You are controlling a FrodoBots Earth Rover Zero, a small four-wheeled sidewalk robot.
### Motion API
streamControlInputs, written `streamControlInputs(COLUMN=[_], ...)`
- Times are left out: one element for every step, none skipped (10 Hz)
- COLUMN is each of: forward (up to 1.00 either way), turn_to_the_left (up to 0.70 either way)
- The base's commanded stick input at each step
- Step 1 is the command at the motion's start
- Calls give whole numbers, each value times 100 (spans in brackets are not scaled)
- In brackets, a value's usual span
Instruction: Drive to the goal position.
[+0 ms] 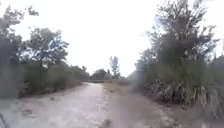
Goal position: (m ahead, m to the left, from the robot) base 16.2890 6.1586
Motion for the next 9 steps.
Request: streamControlInputs(forward=[85,85,85,85,85,85,85,85,85], turn_to_the_left=[0,0,0,0,0,0,15,31,31])
